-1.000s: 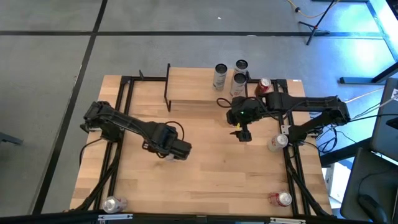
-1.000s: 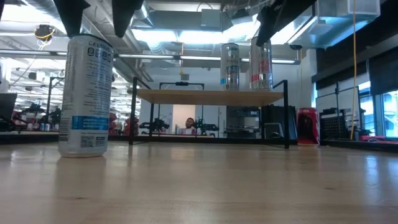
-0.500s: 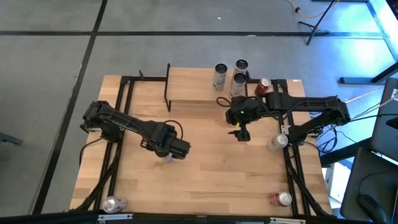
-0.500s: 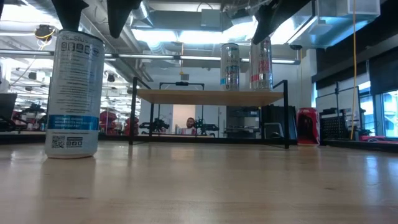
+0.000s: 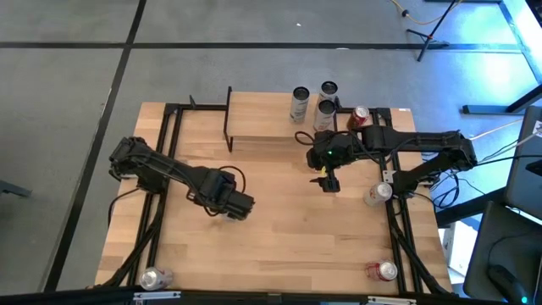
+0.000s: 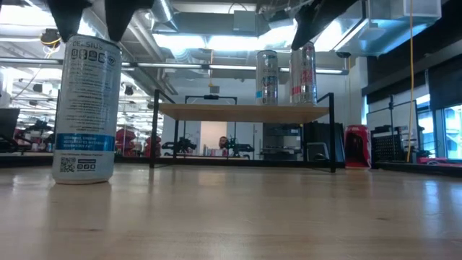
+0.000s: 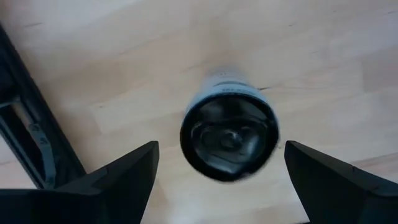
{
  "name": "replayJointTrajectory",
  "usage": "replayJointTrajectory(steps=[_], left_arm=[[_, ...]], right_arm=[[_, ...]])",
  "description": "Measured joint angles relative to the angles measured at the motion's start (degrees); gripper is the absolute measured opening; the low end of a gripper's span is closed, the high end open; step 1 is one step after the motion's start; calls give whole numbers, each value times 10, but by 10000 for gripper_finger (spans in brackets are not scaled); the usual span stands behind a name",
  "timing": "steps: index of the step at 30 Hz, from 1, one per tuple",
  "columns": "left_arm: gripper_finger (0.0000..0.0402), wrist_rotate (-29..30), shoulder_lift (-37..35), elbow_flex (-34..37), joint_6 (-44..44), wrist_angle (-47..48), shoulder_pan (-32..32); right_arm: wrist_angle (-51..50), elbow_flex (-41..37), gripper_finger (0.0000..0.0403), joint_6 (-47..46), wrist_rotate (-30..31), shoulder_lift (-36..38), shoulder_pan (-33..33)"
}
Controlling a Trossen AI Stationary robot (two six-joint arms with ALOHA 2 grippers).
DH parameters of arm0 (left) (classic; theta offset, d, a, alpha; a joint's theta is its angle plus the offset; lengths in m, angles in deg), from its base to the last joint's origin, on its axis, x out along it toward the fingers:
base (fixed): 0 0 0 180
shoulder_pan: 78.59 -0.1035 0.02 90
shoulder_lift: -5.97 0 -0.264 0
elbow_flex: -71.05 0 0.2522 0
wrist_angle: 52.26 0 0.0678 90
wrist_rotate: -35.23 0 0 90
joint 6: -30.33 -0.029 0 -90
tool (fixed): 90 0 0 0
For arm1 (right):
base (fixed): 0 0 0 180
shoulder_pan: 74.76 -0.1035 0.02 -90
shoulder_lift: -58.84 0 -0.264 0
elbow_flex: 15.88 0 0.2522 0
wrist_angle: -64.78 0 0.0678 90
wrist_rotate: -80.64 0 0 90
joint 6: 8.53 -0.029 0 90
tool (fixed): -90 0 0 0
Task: Place canned beverage on shelf
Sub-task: Put the white-blue soda can on the shelf aligned with the other white-blue soda can
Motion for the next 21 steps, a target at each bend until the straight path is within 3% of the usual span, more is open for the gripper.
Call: replayJointTrajectory(steps=[11, 21], left_arm=[[328, -4, 0, 32, -24, -25, -3], [278, 4, 0, 49, -74, -37, -4]], right_arm=[[1, 0, 376, 0, 0, 0, 0], [19, 0, 376, -1, -31, 0, 0]])
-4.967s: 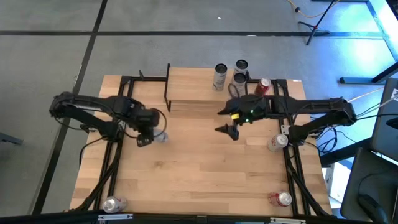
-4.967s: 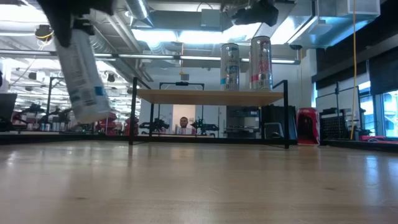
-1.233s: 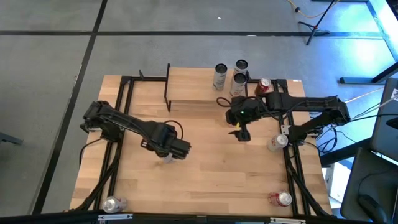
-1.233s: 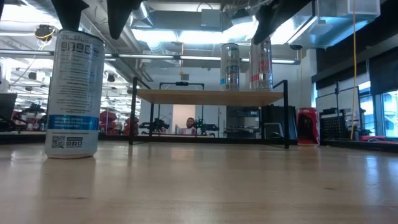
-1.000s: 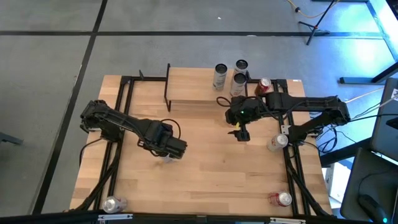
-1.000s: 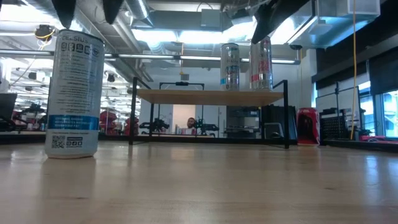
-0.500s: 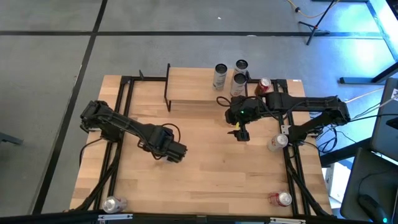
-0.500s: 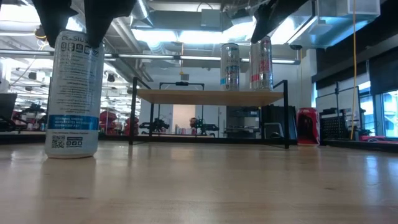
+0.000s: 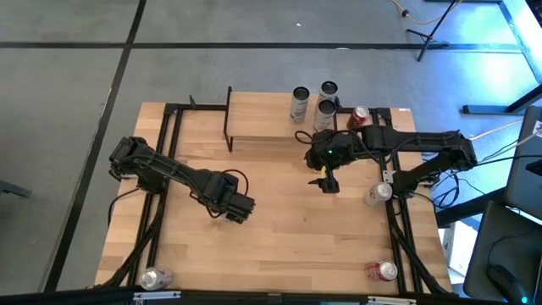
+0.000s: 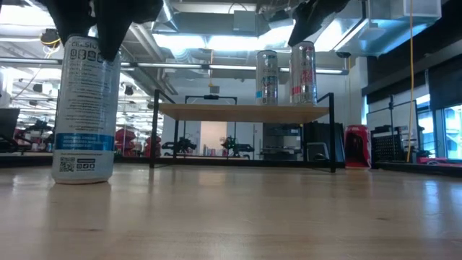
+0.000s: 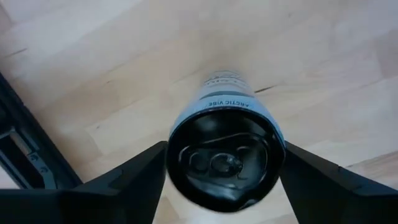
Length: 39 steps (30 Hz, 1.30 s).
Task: Place canned beverage on shelf
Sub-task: Put the white-blue soda can on the shelf aligned with the other white-blue soda can
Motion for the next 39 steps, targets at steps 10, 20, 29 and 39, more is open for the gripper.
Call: replayJointTrajectory(steps=[10, 20, 29, 39], left_arm=[[220, -12, -2, 18, -157, -40, -7], [219, 48, 3, -37, -631, -46, -32], [219, 19, 5, -41, -896, -71, -53], [221, 10, 18, -37, -1003, -75, -54]], right_arm=[[4, 0, 376, -13, -15, 0, 0], [11, 0, 376, -30, -15, 0, 0], [14, 0, 376, -99, -14, 0, 0], [14, 0, 376, -168, -4, 0, 0]])
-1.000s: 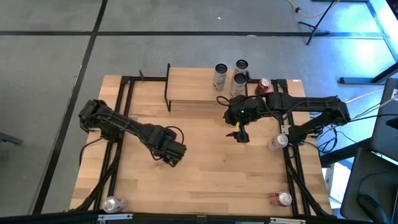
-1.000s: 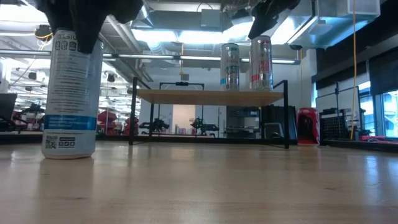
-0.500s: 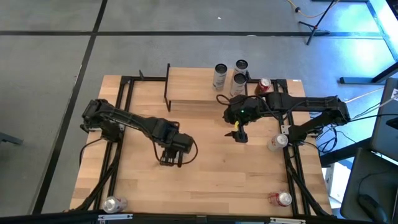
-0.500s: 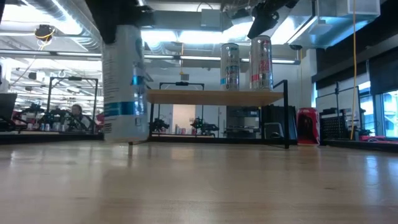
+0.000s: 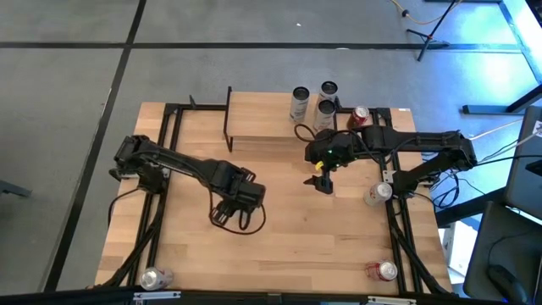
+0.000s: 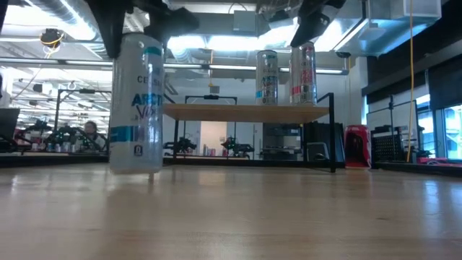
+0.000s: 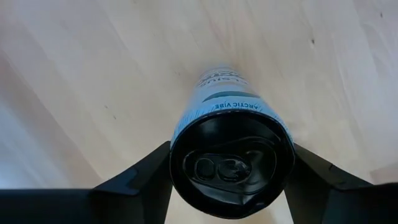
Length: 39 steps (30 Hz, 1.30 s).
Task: Place canned beverage on shelf
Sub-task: Put the white-blue soda can on the shelf aligned with the other white-blue soda can
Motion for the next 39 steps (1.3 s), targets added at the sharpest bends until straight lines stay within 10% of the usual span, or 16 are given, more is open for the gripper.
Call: replayJointTrajectory(steps=[39], left_arm=[[305, 43, 18, -4, 109, -42, 12]], right_arm=[[0, 0, 376, 47, -26, 0, 0]])
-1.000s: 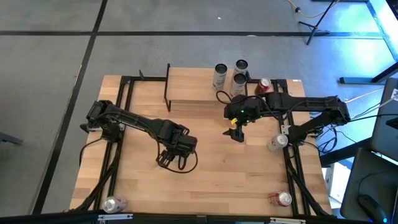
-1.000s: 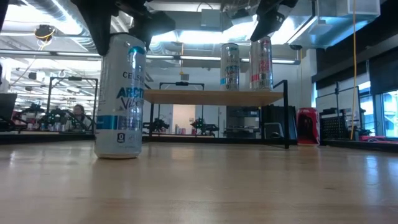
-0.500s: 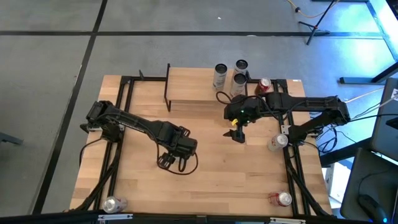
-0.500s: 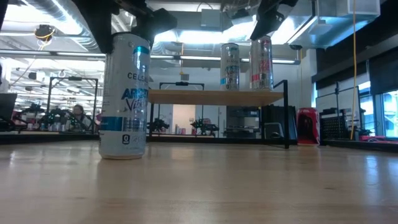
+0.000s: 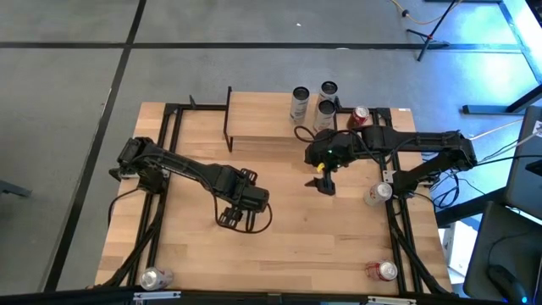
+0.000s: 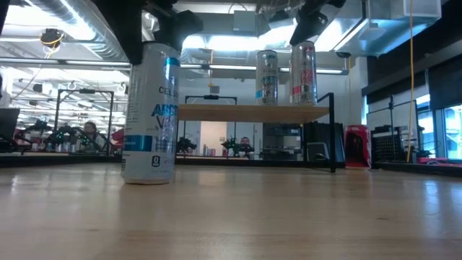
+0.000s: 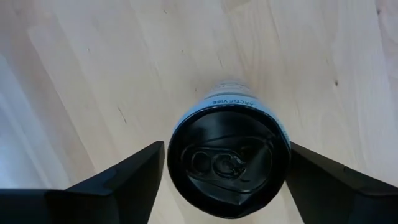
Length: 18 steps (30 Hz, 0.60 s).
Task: Place canned beverage on shelf
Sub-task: Put the white-blue soda can on the shelf aligned with the other white-blue soda can
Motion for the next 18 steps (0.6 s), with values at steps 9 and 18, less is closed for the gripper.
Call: replayJointTrajectory(steps=[9, 18], left_arm=[[356, -16, 0, -18, 70, 20, 0], [352, -17, -13, -109, 182, 41, -1]], right_arm=[[0, 0, 376, 7, 0, 0, 0], [-6, 8, 376, 32, 0, 0, 0]])
